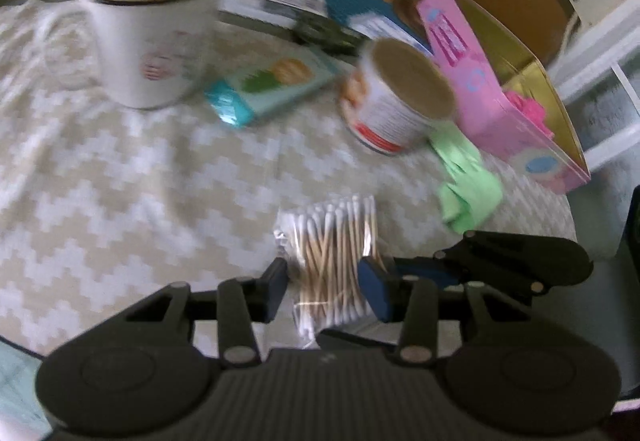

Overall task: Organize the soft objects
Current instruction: 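Close the left gripper on the cotton swab bag while the right gripper grips it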

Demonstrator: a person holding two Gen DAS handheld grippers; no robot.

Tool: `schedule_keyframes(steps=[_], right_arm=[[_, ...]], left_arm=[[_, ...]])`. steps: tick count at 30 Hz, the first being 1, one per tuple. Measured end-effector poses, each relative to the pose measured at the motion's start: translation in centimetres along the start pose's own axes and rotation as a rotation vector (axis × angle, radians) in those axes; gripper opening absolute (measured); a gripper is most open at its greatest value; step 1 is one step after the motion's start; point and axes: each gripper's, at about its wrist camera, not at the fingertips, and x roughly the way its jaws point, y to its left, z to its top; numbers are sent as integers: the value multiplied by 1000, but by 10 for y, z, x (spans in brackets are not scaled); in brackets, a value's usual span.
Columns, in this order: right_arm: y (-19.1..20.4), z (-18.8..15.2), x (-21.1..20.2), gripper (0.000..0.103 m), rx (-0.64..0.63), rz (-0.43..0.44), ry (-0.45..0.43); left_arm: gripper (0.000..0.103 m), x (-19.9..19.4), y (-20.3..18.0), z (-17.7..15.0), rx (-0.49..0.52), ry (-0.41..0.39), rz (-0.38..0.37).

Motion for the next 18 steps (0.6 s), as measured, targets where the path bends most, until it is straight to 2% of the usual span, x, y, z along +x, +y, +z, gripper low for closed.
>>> schedule_keyframes(steps=[9,18], right_arm=[[-53,-60,-51,56,97,-70,-28],[-107,-122,-103,55,268,-176,-86]], left_arm=[[39,39,-83,-12,112,53,-47],[39,88,-178,-17,258,125,-113]])
